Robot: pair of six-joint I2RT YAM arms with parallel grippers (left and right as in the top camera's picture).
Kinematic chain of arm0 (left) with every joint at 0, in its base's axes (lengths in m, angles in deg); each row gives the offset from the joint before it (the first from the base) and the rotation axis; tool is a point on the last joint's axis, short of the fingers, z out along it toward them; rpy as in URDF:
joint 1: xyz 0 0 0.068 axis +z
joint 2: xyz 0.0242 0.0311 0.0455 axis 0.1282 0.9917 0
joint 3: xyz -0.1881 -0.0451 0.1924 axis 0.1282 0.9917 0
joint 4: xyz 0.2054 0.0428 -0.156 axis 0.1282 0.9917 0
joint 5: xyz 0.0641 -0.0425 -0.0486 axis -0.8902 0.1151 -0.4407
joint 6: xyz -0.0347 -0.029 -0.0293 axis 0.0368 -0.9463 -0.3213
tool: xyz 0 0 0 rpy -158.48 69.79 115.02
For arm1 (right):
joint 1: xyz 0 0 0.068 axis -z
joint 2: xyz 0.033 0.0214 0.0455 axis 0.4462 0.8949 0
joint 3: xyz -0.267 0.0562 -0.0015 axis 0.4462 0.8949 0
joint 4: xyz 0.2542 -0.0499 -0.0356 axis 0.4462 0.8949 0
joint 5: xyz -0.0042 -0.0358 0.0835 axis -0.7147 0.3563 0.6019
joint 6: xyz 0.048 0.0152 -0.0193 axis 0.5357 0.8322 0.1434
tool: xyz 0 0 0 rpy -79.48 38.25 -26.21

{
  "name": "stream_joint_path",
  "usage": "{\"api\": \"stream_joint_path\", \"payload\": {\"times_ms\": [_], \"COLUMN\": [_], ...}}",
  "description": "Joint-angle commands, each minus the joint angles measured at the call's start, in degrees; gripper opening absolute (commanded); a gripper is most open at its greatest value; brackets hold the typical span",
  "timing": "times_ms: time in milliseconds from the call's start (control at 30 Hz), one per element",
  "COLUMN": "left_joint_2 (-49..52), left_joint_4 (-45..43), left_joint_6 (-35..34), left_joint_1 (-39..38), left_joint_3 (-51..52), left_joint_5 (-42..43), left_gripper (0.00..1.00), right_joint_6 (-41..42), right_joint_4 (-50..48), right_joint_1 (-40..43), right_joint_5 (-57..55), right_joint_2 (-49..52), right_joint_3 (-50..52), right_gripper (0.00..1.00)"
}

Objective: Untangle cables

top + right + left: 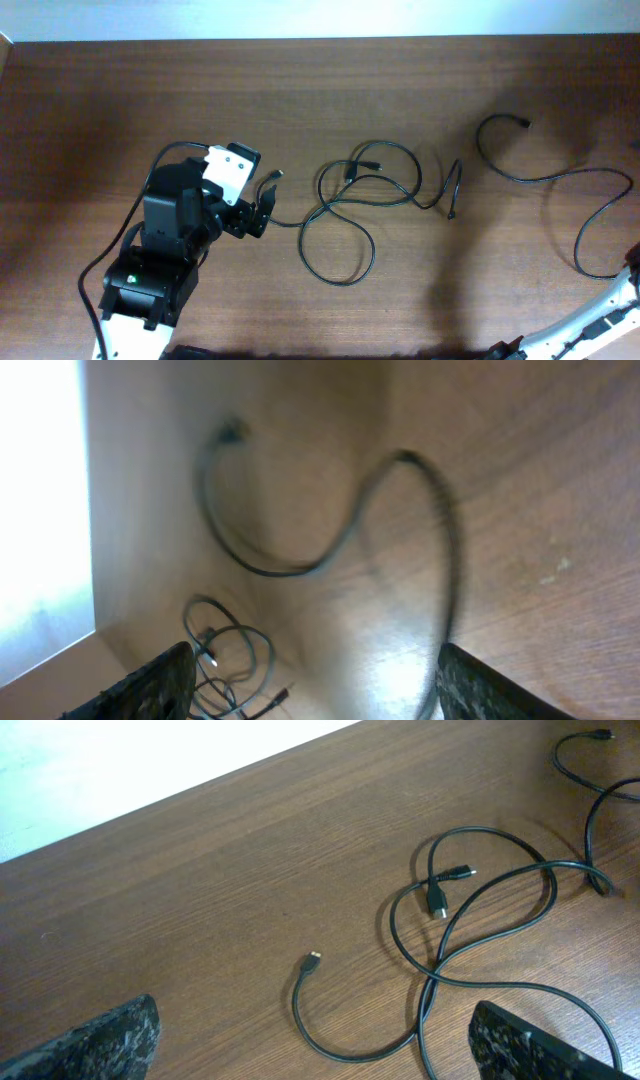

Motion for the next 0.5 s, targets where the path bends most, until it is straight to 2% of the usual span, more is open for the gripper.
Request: {"api": "stream_joint_path", "payload": {"times_ms": [0, 33, 100, 133, 167, 233, 267, 333, 400, 467], "left_joint_2": [-0.11, -0.11, -0.11, -0.11, -0.11, -0.11, -0.11, -0.11, -0.11, -0.11], "left_joint_4": [0.13, 0.13, 0.11, 0.11, 0.13, 0.13, 0.13, 0.13, 0.13, 0.35], "left_joint_6": [0.96, 0.94, 0.94, 0.94, 0.94, 0.96, 0.96, 0.96, 0.94, 0.94], "left_joint_1": [0.15, 0.13, 0.15, 0.15, 0.15, 0.15, 0.15, 0.15, 0.15, 0.15], "left_joint_3": [-0.24, -0.24, -0.24, -0.24, -0.24, -0.26, -0.24, -0.24, -0.24, -0.24], "left_joint_5": [0.63, 0.63, 0.61, 0.61, 0.63, 0.61, 0.61, 0.61, 0.61, 0.63], "left_gripper": [0.99, 0.99, 0.99, 0.99, 0.99, 0.99, 0.99, 0.99, 0.99, 0.99], "right_joint_6": [5.53, 8.98, 10.38, 7.54, -0.52, -6.78, -14.91, -21.92, -28.20, -31.65], "right_joint_4": [0.24, 0.24, 0.24, 0.24, 0.24, 0.24, 0.00, -2.60, -5.88, -11.47], "right_joint_1": [0.13, 0.17, -0.31, -1.77, -6.38, -12.41, -19.15, -25.42, -29.14, -29.46], "right_joint_5": [-6.58, -10.03, -10.64, -7.63, -2.95, -4.42, -6.78, -6.97, -7.17, -6.36], "right_joint_2": [-8.26, -9.70, -13.44, -14.71, -15.45, -15.43, -15.12, -14.86, -14.86, -14.86], "right_joint_3": [-6.62, -7.82, -8.00, -7.87, -7.41, -5.31, -0.94, 7.74, 18.84, 28.74], "right_gripper": [0.76, 0.76, 0.76, 0.72, 0.71, 0.66, 0.61, 0.60, 0.58, 0.56]}}
